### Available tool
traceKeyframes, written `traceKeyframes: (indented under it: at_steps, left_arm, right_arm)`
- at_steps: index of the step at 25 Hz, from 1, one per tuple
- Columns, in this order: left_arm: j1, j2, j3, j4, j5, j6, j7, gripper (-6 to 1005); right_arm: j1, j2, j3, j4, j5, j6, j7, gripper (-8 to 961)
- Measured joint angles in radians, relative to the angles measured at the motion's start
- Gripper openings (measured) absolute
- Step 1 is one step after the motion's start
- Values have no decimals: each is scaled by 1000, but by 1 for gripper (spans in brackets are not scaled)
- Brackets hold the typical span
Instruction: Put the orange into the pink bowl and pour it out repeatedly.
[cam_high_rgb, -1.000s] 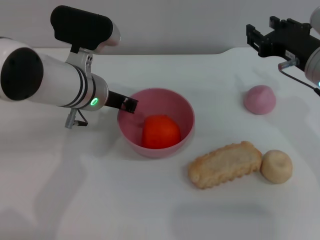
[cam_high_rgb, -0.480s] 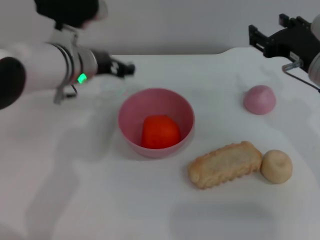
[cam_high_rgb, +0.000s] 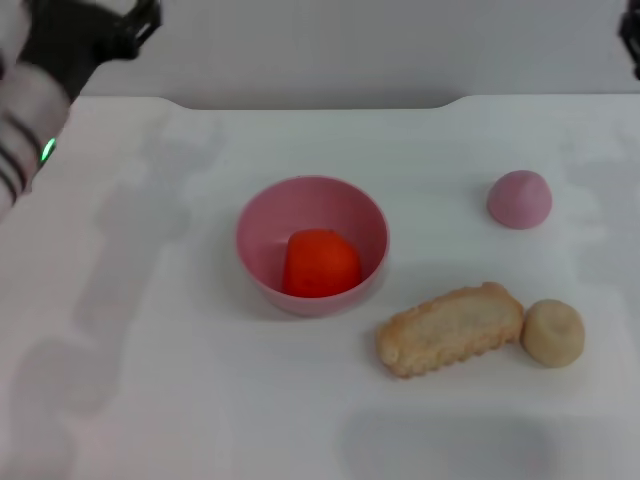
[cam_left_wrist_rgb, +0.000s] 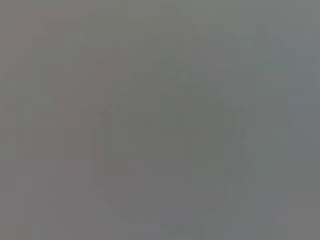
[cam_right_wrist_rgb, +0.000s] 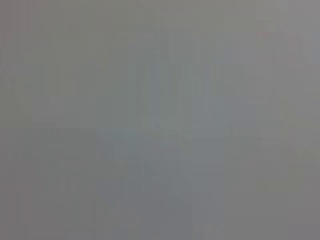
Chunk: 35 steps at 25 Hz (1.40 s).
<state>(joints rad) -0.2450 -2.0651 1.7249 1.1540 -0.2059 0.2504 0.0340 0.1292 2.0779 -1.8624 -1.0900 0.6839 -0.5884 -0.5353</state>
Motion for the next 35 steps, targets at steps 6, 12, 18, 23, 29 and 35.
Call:
traceKeyframes:
  at_steps: [6,12,18,23,29,35]
  left_arm:
    - [27,-3,6,-238,-67,270,-8,795]
    - [9,-4,23,-390,-126,362,-9,796]
    - [22,-2,57,-394,-128,374,-18,796]
    - [30,-2,87,-407,-132,377,-55,795]
    - [40,0,93,-420,-132,386,-82,795]
    - [42,-3,97,-451,-132,403,-82,796]
  right_arm:
    - [19,3,-22,173,40,-169,87,747]
    - [51,-3,-85,364,42,-322,286,774]
    - [40,-3,-83,380,38,-264,312,801]
    - [38,5,-135,440,44,-375,338,801]
    - [41,3,-147,459,45,-394,365,800]
    - [43,4,-162,463,45,-393,365,800]
